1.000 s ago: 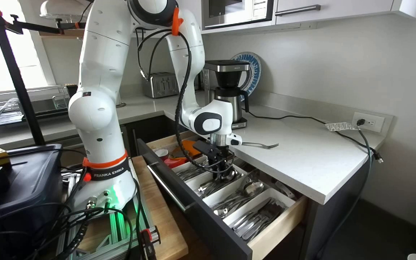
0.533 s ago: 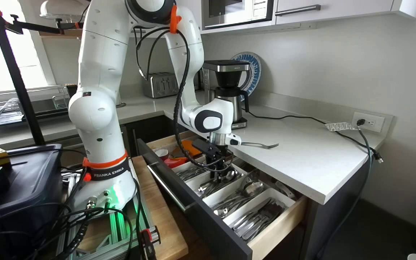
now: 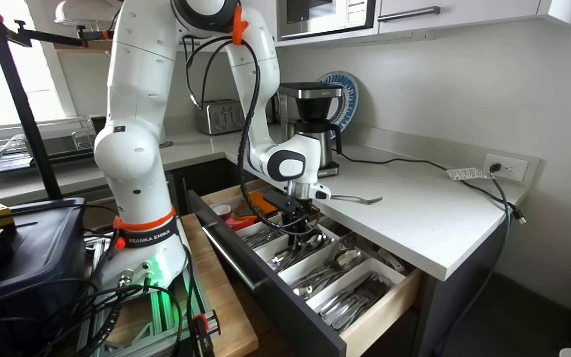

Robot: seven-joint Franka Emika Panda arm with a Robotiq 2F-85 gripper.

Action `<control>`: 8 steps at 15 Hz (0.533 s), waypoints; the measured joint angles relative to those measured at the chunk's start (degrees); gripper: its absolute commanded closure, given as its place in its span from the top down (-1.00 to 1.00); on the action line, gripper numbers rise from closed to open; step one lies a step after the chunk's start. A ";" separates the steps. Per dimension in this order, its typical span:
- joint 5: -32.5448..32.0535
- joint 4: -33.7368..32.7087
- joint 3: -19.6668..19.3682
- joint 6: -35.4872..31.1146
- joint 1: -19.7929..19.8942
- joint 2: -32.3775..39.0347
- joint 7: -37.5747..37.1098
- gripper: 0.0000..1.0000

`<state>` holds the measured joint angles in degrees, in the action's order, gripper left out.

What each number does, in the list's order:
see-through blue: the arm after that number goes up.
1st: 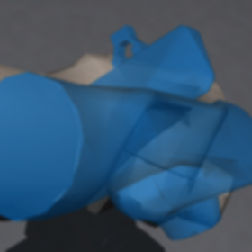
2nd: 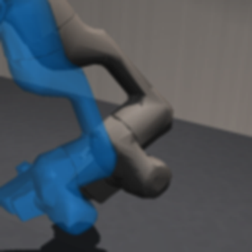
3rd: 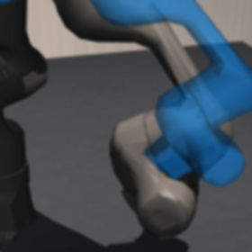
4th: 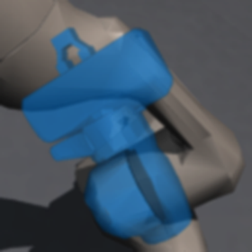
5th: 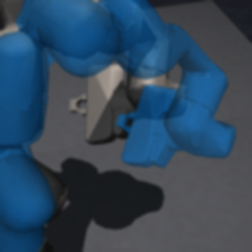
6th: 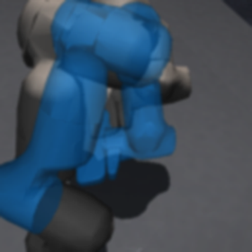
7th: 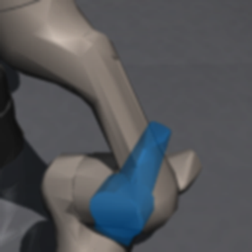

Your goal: Remove a fork and spoon from the drawer, put them on the counter and then close the drawer

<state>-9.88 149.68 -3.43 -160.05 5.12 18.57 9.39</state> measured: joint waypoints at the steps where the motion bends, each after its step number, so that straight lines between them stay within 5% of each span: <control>1: 0.00 -0.02 0.00 0.00 0.00 0.07 0.00 -0.21; 3: 0.00 -0.13 0.00 0.00 0.00 0.41 0.00 -0.33; 4: 0.00 -0.24 -0.01 0.00 0.00 0.55 0.00 -0.66; 5: 0.00 -0.37 -0.04 0.00 0.00 0.59 0.00 -0.65; 7: 0.00 -0.54 -0.09 0.00 0.02 0.67 0.00 -1.00; 8: 0.00 -0.59 -0.09 0.00 0.02 0.74 0.00 -1.00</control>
<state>-9.89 149.08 -3.52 -160.05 5.14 19.31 9.39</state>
